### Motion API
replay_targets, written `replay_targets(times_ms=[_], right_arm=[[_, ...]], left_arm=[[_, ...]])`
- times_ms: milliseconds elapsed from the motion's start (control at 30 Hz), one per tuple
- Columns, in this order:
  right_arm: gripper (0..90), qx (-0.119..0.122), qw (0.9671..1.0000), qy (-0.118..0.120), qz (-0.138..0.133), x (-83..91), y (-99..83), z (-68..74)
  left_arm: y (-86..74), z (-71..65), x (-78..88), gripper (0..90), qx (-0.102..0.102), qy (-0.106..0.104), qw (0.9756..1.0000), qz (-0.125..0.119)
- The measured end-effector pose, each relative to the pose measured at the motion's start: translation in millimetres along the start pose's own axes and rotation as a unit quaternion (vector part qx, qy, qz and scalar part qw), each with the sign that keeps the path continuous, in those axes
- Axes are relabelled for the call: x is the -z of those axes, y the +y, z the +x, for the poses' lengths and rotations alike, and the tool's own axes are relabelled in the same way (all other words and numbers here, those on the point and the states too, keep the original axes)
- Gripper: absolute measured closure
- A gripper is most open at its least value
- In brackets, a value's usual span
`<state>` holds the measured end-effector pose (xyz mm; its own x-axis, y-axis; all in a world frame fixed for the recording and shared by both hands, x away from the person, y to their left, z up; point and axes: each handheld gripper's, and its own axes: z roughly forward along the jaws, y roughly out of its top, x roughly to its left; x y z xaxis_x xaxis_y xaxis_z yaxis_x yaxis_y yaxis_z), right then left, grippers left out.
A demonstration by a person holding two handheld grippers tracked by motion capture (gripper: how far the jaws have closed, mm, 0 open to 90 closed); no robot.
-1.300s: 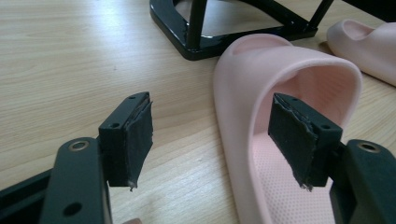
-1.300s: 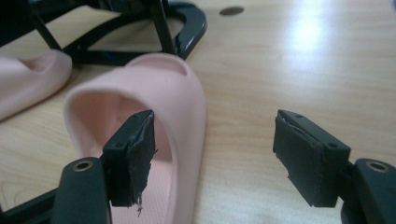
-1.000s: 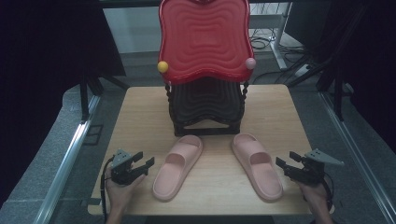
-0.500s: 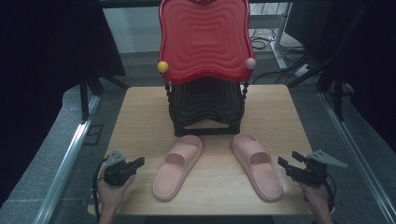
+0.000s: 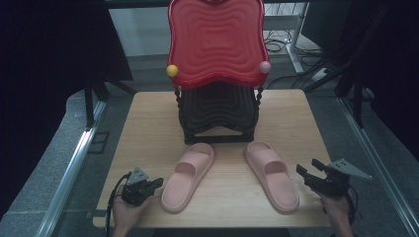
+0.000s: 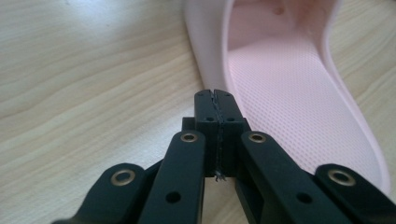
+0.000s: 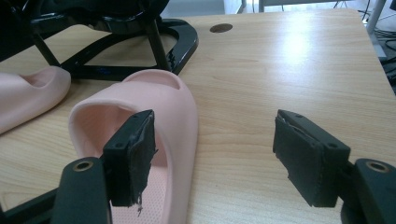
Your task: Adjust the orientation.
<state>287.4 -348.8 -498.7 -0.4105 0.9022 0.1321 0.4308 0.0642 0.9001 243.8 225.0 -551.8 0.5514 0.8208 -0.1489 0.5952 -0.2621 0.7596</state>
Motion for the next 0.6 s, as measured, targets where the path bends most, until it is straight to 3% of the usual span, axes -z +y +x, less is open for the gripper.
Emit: replay_targets(times_ms=[133, 300, 433, 467, 533, 600], right_arm=[[29.8, -0.01, 1.0, 0.0, -0.003, 0.8, -0.5, -1.9], [29.8, -0.012, 0.9999, -0.002, -0.005, 1.1, 0.1, -1.9], [29.8, -0.016, 0.9998, -0.003, -0.006, 1.1, 0.5, -2.3], [29.8, -0.018, 0.9998, -0.003, -0.005, 0.9, 0.5, -2.3], [29.8, -0.02, 0.9998, -0.002, -0.005, 0.6, 0.6, -2.3], [29.8, -0.021, 0.9998, -0.001, -0.005, 0.5, 0.9, -2.2]], left_arm=[[1.6, -6.5, -1.5, 89.9, -0.018, -0.037, 0.9992, 0.002], [3.7, -14.1, -3.6, 89.9, -0.033, -0.054, 0.9979, 0.01], [7.0, -29.3, -11.5, 89.9, -0.051, -0.085, 0.9949, 0.014], [7.0, -29.3, -11.5, 89.9, -0.051, -0.085, 0.9949, 0.014], [11.6, -41.3, -19.3, 89.8, -0.072, -0.101, 0.9921, 0.02], [13.9, -45.0, -21.8, 89.7, -0.081, -0.104, 0.991, 0.024]])
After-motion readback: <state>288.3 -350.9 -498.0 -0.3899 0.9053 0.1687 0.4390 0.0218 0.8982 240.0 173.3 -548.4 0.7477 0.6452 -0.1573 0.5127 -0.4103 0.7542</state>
